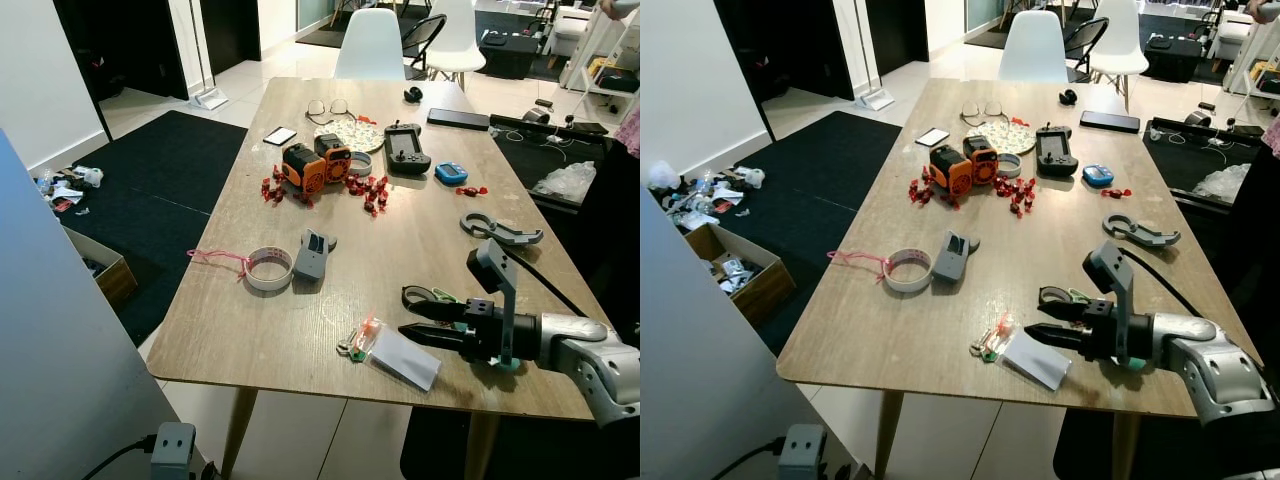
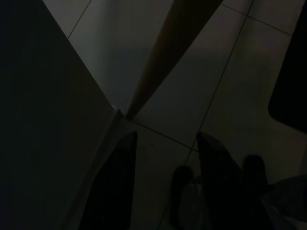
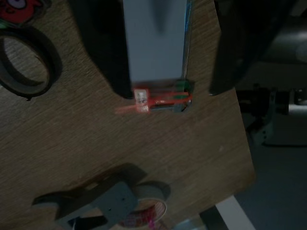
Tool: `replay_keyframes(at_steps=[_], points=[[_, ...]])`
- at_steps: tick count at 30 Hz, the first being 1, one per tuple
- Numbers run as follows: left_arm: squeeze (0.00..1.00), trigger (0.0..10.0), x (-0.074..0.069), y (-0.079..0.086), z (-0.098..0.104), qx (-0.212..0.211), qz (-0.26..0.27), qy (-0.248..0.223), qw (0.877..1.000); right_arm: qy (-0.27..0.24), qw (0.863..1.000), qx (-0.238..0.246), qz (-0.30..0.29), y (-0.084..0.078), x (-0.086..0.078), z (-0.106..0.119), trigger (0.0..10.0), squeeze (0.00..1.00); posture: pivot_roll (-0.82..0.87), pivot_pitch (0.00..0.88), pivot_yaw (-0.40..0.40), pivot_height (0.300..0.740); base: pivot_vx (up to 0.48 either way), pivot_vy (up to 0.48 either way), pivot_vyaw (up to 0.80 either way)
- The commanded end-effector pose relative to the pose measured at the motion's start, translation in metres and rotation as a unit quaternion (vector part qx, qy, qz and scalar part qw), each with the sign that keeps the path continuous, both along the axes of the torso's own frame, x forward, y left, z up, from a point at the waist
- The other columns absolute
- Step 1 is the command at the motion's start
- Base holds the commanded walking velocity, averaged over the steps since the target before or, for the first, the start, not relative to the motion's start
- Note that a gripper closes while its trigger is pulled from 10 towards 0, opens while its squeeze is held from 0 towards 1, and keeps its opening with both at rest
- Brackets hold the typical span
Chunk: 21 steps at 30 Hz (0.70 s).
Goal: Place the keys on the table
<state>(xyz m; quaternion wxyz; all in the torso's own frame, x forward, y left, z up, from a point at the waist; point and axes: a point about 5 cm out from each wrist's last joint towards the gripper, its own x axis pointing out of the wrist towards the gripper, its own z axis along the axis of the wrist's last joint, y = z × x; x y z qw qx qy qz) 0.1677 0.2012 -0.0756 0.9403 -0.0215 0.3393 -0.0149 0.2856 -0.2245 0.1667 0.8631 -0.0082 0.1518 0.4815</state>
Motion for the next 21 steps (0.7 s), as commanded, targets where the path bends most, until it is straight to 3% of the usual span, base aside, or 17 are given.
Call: replay_keyframes(at_steps=[1, 5, 9, 10, 12, 13, 14, 15, 17, 18, 19, 21], points=[[0.0, 10.0, -0.002, 0.002, -0.001, 0.003, 0.0, 0.001, 1.0, -0.005, 1.0, -0.002, -0.003, -0.003, -0.002, 0.005, 10.0, 1.0, 0.03, 0.059, 0.005, 0.74, 0.0, 0.0, 0.0], [0.0, 10.0, -0.001, 0.002, 0.0, 0.003, 0.0, -0.002, 1.0, -0.011, 1.0, -0.004, -0.016, -0.008, -0.001, 0.008, 10.0, 1.0, 0.03, 0.058, 0.005, 0.74, 0.0, 0.0, 0.0], [0.0, 10.0, -0.002, 0.002, 0.0, 0.003, 0.001, -0.002, 1.0, -0.056, 0.995, -0.01, -0.084, -0.026, 0.007, 0.016, 10.0, 1.0, 0.03, 0.058, 0.004, 0.74, 0.0, 0.0, 0.0], [0.0, 10.0, -0.002, 0.002, 0.0, 0.003, 0.001, -0.002, 1.0, -0.09, 0.984, -0.011, -0.152, -0.041, 0.016, 0.022, 10.0, 0.65, 0.03, 0.06, 0.005, 0.74, 0.0, 0.0, 0.0], [0.0, 10.0, -0.002, 0.002, 0.0, 0.003, 0.001, -0.002, 1.0, -0.09, 0.984, -0.011, -0.152, -0.041, 0.016, 0.022, 10.0, 0.65, 0.03, 0.06, 0.005, 0.74, 0.0, 0.0, 0.0], [0.0, 10.0, -0.002, 0.002, 0.0, 0.003, 0.001, -0.002, 1.0, -0.133, 0.951, -0.001, -0.28, -0.072, 0.026, 0.032, 10.0, 0.0, 0.03, 0.062, 0.007, 0.74, 0.0, 0.0, 0.0], [0.0, 10.0, -0.002, 0.002, 0.0, 0.003, 0.001, -0.002, 1.0, -0.133, 0.951, -0.001, -0.28, -0.072, 0.026, 0.032, 10.0, 0.0, 0.03, 0.062, 0.007, 0.74, 0.0, 0.0, 0.0], [0.0, 10.0, -0.002, 0.003, 0.0, 0.003, 0.001, -0.002, 1.0, -0.161, 0.895, 0.018, -0.415, -0.109, 0.029, 0.038, 10.0, 0.0, 0.03, 0.066, 0.006, 0.74, 0.0, 0.0, 0.0], [0.0, 10.0, -0.002, 0.003, 0.0, 0.003, 0.001, -0.002, 1.0, -0.161, 0.895, 0.018, -0.415, -0.109, 0.029, 0.038, 10.0, 0.0, 0.03, 0.066, 0.006, 0.74, 0.0, 0.0, 0.0], [0.0, 10.0, -0.002, 0.003, 0.0, 0.003, 0.001, -0.003, 1.0, -0.166, 0.828, 0.04, -0.534, -0.144, 0.021, 0.037, 10.0, 0.0, 0.03, 0.066, 0.004, 0.74, 0.0, 0.0, 0.0], [0.0, 10.0, -0.002, 0.003, 0.0, 0.003, 0.001, -0.003, 1.0, -0.166, 0.828, 0.04, -0.534, -0.144, 0.021, 0.037, 10.0, 0.0, 0.03, 0.066, 0.004, 0.74, 0.0, 0.0, 0.0], [0.0, 10.0, -0.002, 0.002, 0.0, 0.003, 0.002, -0.006, 1.0, -0.133, 0.693, 0.069, -0.705, -0.2, -0.016, 0.016, 10.0, 0.0, 0.03, 0.065, 0.0, 0.74, 0.0, 0.0, 0.0]])
